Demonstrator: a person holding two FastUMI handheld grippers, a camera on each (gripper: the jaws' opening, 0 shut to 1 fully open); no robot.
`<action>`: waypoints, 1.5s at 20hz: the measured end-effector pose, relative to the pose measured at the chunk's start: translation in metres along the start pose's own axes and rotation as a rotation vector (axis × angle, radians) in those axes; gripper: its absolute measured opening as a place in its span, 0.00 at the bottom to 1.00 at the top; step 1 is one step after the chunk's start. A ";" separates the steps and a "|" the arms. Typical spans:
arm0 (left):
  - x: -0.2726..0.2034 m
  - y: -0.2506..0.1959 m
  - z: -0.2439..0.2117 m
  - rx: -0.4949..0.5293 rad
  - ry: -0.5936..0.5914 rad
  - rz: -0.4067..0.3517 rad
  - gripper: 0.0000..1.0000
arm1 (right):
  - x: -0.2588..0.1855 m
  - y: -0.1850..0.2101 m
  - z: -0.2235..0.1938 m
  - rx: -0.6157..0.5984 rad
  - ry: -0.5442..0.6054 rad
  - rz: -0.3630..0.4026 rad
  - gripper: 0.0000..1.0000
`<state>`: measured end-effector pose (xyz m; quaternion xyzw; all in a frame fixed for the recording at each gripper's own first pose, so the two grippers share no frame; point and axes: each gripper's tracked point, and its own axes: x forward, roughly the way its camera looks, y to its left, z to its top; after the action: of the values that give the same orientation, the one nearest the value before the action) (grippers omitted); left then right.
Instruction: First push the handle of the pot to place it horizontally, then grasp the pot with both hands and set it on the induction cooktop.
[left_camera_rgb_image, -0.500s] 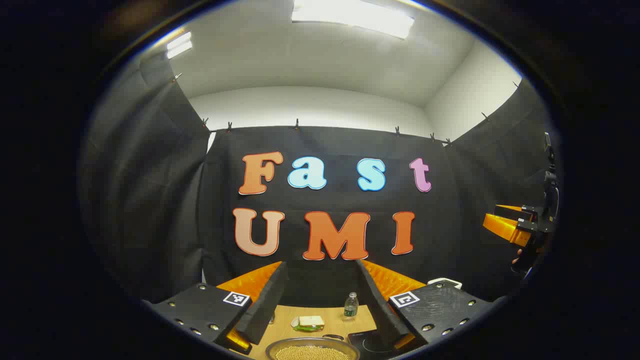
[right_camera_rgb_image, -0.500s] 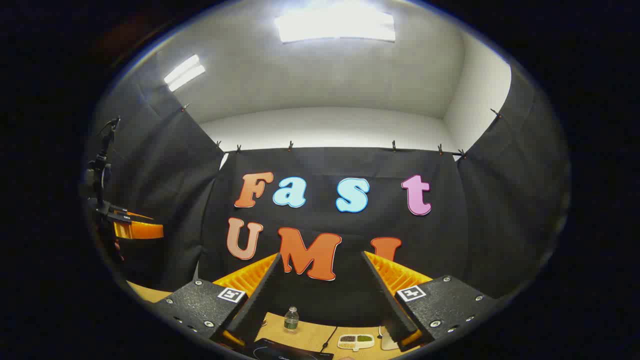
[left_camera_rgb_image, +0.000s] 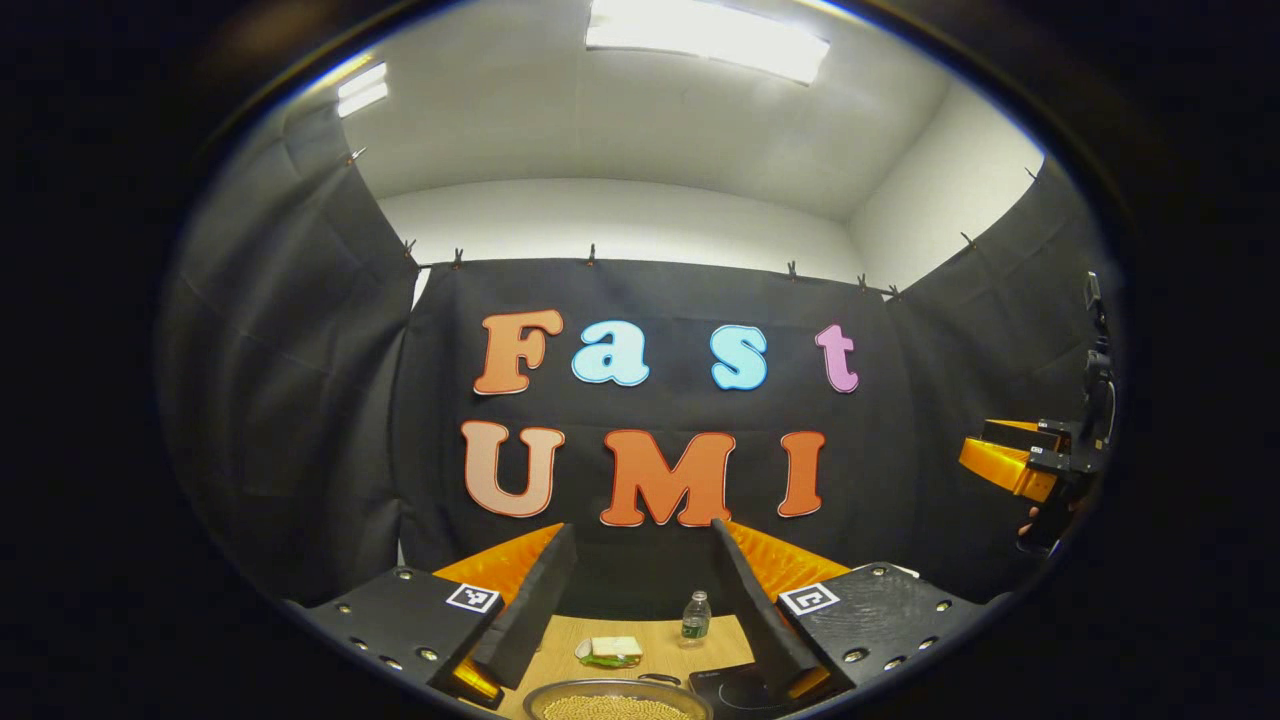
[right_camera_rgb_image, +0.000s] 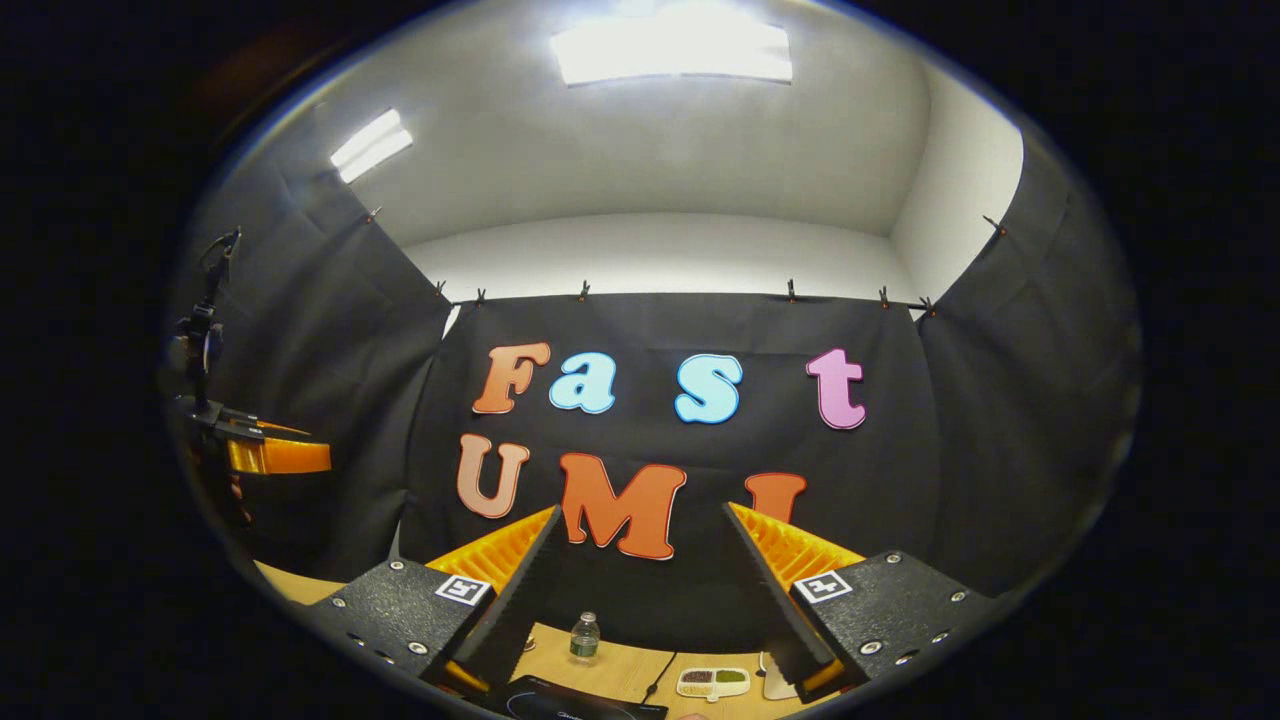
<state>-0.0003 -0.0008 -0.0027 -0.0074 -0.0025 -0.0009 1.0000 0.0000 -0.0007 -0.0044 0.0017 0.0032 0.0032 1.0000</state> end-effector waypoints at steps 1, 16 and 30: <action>0.001 -0.001 -0.001 -0.004 0.003 -0.002 0.86 | -0.001 -0.001 0.000 0.001 0.000 0.000 0.95; 0.002 -0.004 -0.019 -0.002 0.042 -0.023 0.86 | 0.002 0.002 -0.013 -0.005 0.019 0.015 0.95; -0.043 0.037 -0.273 -0.216 0.859 0.122 0.09 | 0.000 0.015 -0.086 -0.014 0.121 0.045 0.95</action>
<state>-0.0420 0.0319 -0.2767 -0.1110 0.4137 0.0547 0.9020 -0.0006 0.0150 -0.0905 -0.0055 0.0639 0.0257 0.9976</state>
